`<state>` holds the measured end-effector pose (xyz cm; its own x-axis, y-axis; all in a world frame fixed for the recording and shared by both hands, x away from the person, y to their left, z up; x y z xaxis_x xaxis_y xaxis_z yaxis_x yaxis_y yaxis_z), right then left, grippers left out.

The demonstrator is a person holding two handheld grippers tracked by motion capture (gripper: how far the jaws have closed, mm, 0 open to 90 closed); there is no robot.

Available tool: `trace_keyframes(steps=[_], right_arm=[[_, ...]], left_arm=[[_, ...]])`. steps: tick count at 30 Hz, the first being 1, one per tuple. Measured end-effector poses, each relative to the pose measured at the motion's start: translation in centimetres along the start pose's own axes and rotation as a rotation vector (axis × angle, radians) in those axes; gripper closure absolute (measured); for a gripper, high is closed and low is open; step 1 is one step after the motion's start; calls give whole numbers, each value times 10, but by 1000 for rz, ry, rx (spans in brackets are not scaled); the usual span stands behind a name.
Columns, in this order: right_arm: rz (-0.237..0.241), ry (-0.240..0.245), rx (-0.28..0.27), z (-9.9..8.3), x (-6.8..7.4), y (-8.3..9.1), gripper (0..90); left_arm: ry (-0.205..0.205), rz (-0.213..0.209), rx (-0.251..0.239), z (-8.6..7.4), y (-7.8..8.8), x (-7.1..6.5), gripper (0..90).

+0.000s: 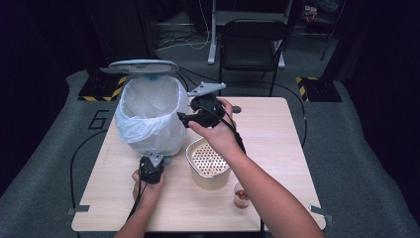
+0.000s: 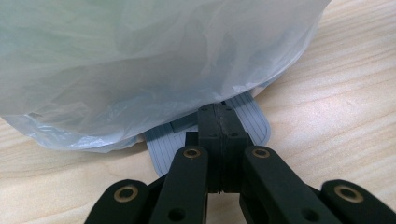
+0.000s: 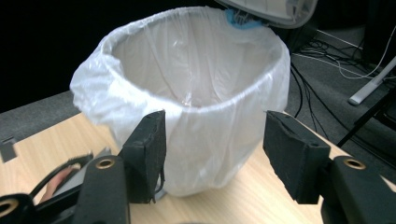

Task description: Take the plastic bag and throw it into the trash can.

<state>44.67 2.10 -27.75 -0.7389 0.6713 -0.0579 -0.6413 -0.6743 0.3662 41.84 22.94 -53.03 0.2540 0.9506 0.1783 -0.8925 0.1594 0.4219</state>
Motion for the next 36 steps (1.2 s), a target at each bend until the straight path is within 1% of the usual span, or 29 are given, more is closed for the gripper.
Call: trace_keyframes(steps=[2, 3, 4, 6, 7, 8, 9, 10, 11, 12, 13, 14, 15, 16, 17, 18, 19, 20, 21, 22, 24, 27, 28, 33, 34, 35, 36], right_arm=[[-3, -10, -7, -8, -3, 9, 374], [-4, -7, -9, -11, -4, 12, 366], [-12, 3, -13, -16, -5, 18, 358], [-14, 30, -9, -26, -6, 27, 346], [-14, 30, -9, -26, -6, 27, 346], [-19, 22, -9, -31, -6, 31, 333], [-25, 23, -19, -41, -10, 39, 314], [-28, 13, -23, -46, -11, 42, 308], [-28, 13, -23, -46, -11, 42, 308], [-34, 0, -31, -56, -14, 48, 295], [-42, -18, -23, -60, -14, 52, 289], [-43, -17, -29, -65, -15, 54, 283], [-43, -17, -29, -65, -15, 54, 283], [-46, -26, -27, -69, -16, 57, 274], [-52, -27, -29, -76, -17, 60, 264], [-52, -34, -22, -80, -17, 62, 257], [-56, -28, -20, -90, -17, 64, 240], [-61, -37, -7, -96, -16, 66, 237], [-61, -37, -7, -96, -16, 66, 237], [-67, -37, 5, -107, -15, 69, 210], [-70, -41, 7, -119, -14, 72, 189], [-77, -65, 21, -136, -13, 76, 161], [-81, -76, 28, -142, -12, 78, 153], [-88, -110, 37, -166, -11, 84, 141], [-87, -108, 38, -170, -11, 85, 140], [-87, -108, 38, -170, -11, 85, 140], [-96, -103, 41, -177, -9, 87, 138]], left_arm=[[1, 4, -2, 0, 0, 0, 900], [2, 8, -6, 0, 0, -1, 900], [3, 13, -14, -1, -1, -1, 900], [1, 13, -14, -1, -1, -1, 900], [1, 13, -14, -1, -1, -1, 900], [1, 13, -15, -1, -1, -1, 900], [24, 4, -14, -1, -1, -3, 900], [23, 2, -9, -1, -1, -2, 900], [23, 2, -9, -1, -1, -2, 900], [21, 0, -4, -1, 0, -2, 900], [25, 0, -4, -1, 0, -3, 900], [25, -2, -4, -1, 0, -3, 900], [25, -2, -4, -1, 0, -3, 900], [17, -3, -1, -1, 0, -2, 900], [20, -2, -3, -1, 0, -2, 900], [21, 2, -10, -1, -1, -2, 900], [21, 2, -10, -1, -1, -2, 900], [22, 2, -11, -1, -1, -2, 900], [22, 2, -11, -1, -1, -2, 900], [22, 2, -11, -1, -1, -2, 899], [19, -2, -3, -1, 0, -2, 899], [22, 2, -10, -1, -1, -2, 899], [20, -3, -2, -1, 0, -2, 899], [17, -4, 2, -1, 0, -2, 899], [17, -4, 2, -1, 0, -2, 899], [18, -3, 1, -1, 0, -2, 899], [21, 1, -7, -1, -1, -2, 899]])
Point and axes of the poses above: each handheld gripper's, and its own axes: y roughly backward along the jaws, z roughly out of its top, x roughly to its left, the point moved 1 cm from there along -y, roughly forward along the jaws, and after that the axes turned 9 degrees about -x, right-handed, at the moved point
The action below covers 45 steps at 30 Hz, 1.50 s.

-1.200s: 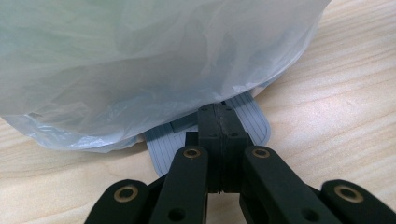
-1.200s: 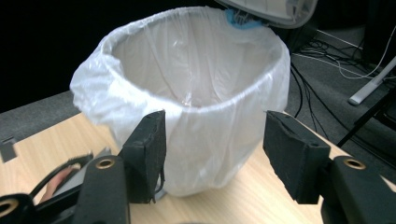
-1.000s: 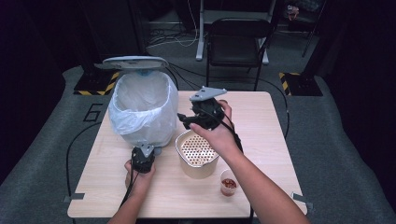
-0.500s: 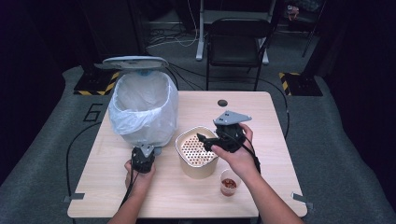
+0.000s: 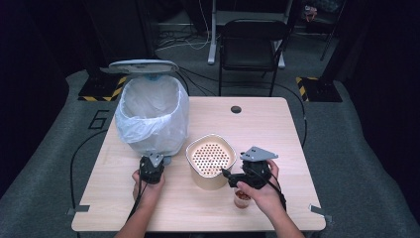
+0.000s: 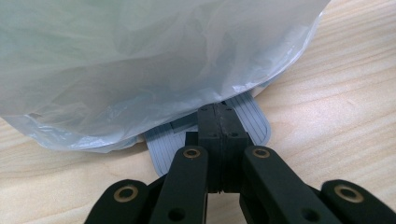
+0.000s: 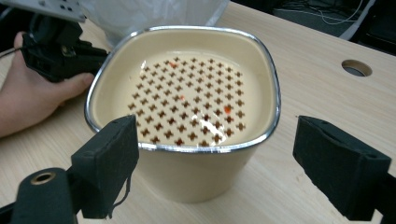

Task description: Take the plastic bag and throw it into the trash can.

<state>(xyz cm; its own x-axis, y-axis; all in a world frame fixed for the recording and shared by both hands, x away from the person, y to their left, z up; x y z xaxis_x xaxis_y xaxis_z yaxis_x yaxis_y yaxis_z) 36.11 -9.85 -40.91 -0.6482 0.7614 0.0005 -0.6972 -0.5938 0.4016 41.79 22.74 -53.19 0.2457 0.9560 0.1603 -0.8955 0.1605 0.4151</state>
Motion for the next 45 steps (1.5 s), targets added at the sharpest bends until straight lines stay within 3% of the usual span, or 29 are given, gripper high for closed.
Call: trace_keyframes(steps=[5, 9, 17, 23, 30, 35, 45], right_arm=[[-10, 10, 11, -19, 0, 7, 136], [-8, -21, 23, -36, 1, 13, 136], [9, -32, 61, -60, 5, 18, 136], [8, -16, 74, -68, 7, 17, 144], [-7, 36, 91, -77, 9, 15, 199], [-10, 8, 89, -78, 8, 15, 203], [-26, 15, 87, -78, 4, 15, 219]], left_arm=[[0, 1, -3, 0, 0, 0, 899], [-2, -2, 4, 0, 0, 0, 899], [-2, -4, 9, 0, 1, 0, 900], [0, 0, 0, 0, 0, 0, 899], [2, 1, -3, 0, 0, 0, 900], [2, 0, -1, 0, 0, 0, 900], [1, 1, -5, 0, 0, 0, 899]])
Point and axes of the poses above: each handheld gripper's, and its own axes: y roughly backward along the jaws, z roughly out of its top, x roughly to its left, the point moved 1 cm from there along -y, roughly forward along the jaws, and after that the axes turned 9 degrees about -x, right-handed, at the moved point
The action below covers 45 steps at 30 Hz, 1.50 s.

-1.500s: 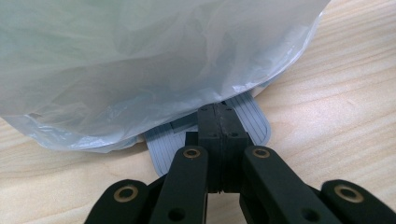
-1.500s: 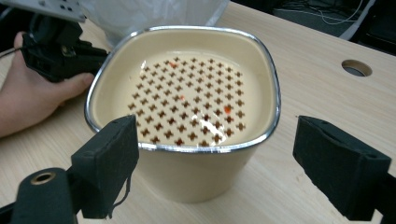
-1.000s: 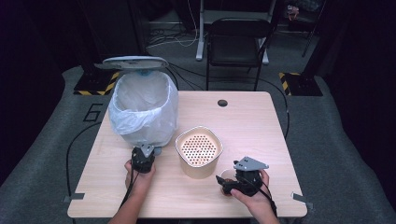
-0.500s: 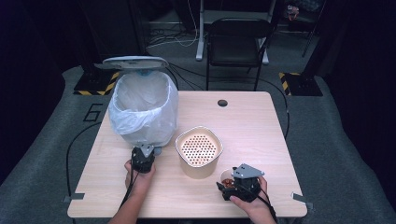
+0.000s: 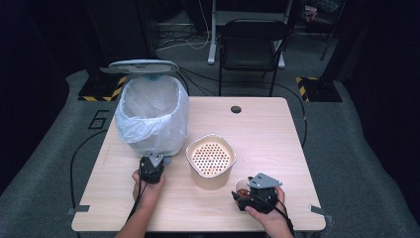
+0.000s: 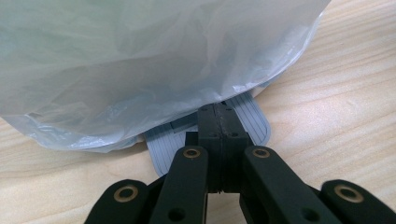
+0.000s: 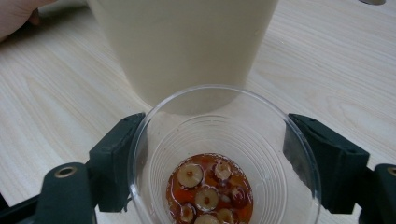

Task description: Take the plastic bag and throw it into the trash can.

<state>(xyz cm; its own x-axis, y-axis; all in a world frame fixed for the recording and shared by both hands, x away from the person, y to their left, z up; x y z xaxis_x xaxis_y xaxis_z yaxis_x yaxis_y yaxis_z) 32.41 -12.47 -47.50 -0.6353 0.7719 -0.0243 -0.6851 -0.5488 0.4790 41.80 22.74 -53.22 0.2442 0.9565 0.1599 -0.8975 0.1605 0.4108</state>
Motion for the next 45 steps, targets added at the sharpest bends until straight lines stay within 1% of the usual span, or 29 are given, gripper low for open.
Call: trace_keyframes(steps=[2, 3, 4, 6, 7, 8, 9, 13, 14, 15, 17, 20, 21, 22, 23, 24, 25, 26, 27, 28, 30, 33, 35, 38, 40, 41, 42, 43, 45], right_arm=[[-10, 4, 2, 0, -2, 0, 221], [-20, -4, 4, 0, -2, 0, 221], [-25, 7, 6, 0, -5, 1, 222], [-42, -7, 6, 0, -9, 1, 223], [-49, -3, 6, 0, -12, 1, 223], [-58, -13, 6, 0, -14, 2, 223], [-64, -8, 6, 0, -18, 2, 224], [-113, -43, 9, -2, -33, 5, 224], [-122, -42, 9, -2, -36, 5, 224], [-133, -59, 5, -2, -40, 5, 225], [-150, -70, 6, -2, -47, 5, 225], [-169, -93, 5, -2, -59, 4, 225], [-172, -88, 4, -2, -61, 3, 225], [-180, -102, 5, -1, -63, 2, 225], [-180, -102, 5, -1, -63, 2, 225], [-189, -91, 6, -1, -67, 2, 225], [-198, -97, 6, -1, -72, 1, 224], [-210, -117, 4, 0, -78, 0, 225], [-215, -118, 5, 0, -81, 0, 225], [-215, -118, 5, 0, -81, 0, 225], [-216, -149, -1, -1, -88, 0, 223], [-221, -169, -12, -2, -92, 1, 218], [-218, -164, -13, -2, -92, 1, 216], [-216, -165, -9, -2, -92, 0, 205], [-214, -170, -11, -2, -92, -1, 191], [-216, -184, -12, -1, -92, -2, 146], [-220, -181, -12, 0, -92, -1, 145], [-223, -185, -16, 1, -92, -1, 145], [-222, -187, -26, 3, -92, 1, 145]], left_arm=[[1, -9, 16, 1, 1, 1, 899], [1, -9, 15, 1, 1, 1, 899], [0, -9, 16, 1, 1, 1, 899], [1, -9, 16, 1, 1, 1, 899], [2, -10, 16, 1, 1, 1, 899], [1, -10, 16, 1, 1, 1, 899], [1, -10, 16, 1, 1, 1, 900], [1, -10, 16, 1, 1, 1, 900], [1, -10, 16, 1, 1, 1, 899], [1, -10, 16, 1, 1, 1, 899], [0, -9, 16, 1, 1, 1, 899], [0, -9, 16, 1, 1, 1, 899], [2, -9, 13, 1, 1, 1, 899], [2, -6, 9, 0, 1, 0, 899], [2, -6, 9, 0, 1, 0, 899], [1, -7, 10, 0, 1, 0, 899], [1, -7, 10, 0, 1, 1, 900], [2, -7, 10, 0, 1, 1, 899], [2, -7, 10, 0, 1, 0, 899], [2, -7, 10, 0, 1, 0, 900], [3, -7, 10, 0, 1, 0, 899], [0, -7, 9, 0, 0, 0, 900], [1, -7, 9, 0, 0, 0, 900], [1, -2, 5, 0, 0, 0, 900], [1, -7, 9, 0, 0, 0, 900], [1, -6, 10, 0, 1, 0, 900], [1, -1, 1, 0, 0, 0, 899], [0, -7, 9, 0, 1, 0, 900], [2, -7, 10, 0, 1, 0, 900]])
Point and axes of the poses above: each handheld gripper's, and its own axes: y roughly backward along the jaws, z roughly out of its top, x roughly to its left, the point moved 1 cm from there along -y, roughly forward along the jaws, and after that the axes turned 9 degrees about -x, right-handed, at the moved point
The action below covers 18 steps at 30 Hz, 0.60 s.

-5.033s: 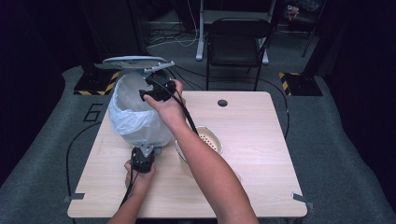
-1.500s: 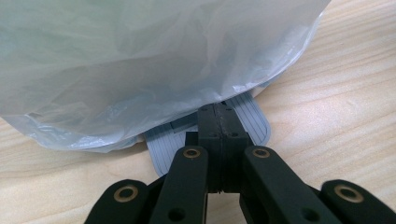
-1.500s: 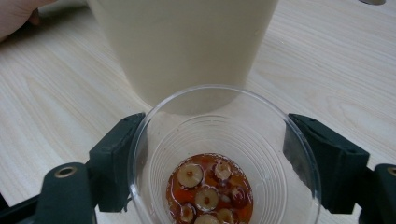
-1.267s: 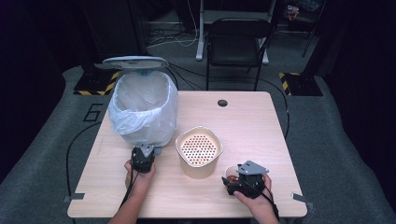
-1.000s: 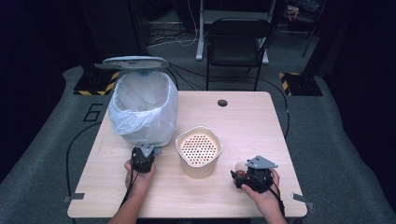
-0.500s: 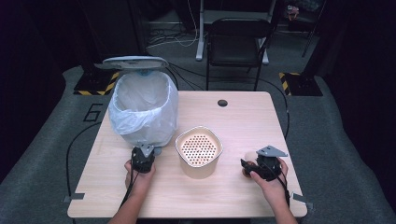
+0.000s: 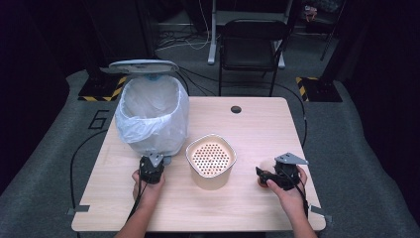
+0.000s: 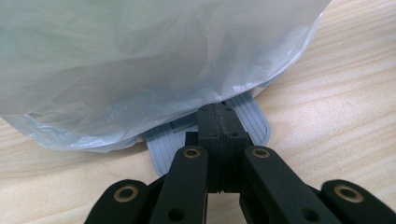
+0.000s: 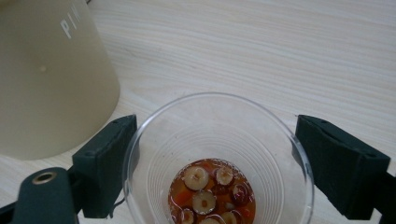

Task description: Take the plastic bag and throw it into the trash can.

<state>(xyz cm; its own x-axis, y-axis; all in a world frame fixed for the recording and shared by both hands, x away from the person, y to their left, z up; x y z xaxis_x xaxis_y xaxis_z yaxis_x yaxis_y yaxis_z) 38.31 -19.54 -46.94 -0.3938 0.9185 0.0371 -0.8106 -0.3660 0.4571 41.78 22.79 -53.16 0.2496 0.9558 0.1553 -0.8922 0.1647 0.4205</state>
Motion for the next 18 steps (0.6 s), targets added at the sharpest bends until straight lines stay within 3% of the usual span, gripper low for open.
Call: trace_keyframes(steps=[13, 17, 18], right_arm=[[2, 37, -50, 28, 6, 10, 186], [42, 54, -79, 44, 15, 11, 289], [96, 45, -79, 52, 21, 10, 362]], left_arm=[[-1, -3, 6, 0, 0, 0, 900], [-1, -1, 2, 0, 0, 0, 899], [-1, 2, -2, 0, 0, 0, 899]])
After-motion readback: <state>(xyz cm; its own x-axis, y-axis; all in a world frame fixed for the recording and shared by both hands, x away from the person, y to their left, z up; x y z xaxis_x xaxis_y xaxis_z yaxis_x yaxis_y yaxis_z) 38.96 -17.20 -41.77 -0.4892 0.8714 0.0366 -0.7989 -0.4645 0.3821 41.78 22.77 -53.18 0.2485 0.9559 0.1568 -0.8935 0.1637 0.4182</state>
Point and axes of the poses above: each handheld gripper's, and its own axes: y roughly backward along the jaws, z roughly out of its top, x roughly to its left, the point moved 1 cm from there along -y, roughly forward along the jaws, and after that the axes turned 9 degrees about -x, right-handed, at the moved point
